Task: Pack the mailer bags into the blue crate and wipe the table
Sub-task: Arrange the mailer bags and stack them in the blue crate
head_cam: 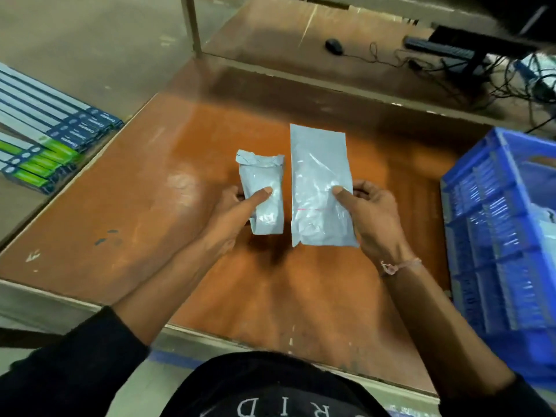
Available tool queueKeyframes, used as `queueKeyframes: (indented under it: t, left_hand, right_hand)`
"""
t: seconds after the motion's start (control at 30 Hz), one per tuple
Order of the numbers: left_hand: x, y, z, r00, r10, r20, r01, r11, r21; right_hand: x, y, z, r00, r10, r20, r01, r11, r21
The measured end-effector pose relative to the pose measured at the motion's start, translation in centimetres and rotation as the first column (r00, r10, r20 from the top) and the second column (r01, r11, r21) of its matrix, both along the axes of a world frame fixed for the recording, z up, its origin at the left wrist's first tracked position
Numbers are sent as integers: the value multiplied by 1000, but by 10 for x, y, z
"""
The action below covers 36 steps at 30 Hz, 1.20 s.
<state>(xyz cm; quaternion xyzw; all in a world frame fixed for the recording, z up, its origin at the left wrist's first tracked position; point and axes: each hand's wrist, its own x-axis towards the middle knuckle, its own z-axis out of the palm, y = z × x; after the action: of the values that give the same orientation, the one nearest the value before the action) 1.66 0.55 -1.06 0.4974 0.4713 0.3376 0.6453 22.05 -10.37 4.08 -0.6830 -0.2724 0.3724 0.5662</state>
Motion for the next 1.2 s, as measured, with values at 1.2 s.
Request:
queueKeyframes:
  t: [1.2]
  left_hand:
    - [472,-98,132,880,-459,-127,475,828,298]
  right_hand:
    - [375,-185,95,893,-444,70,449,889,-92]
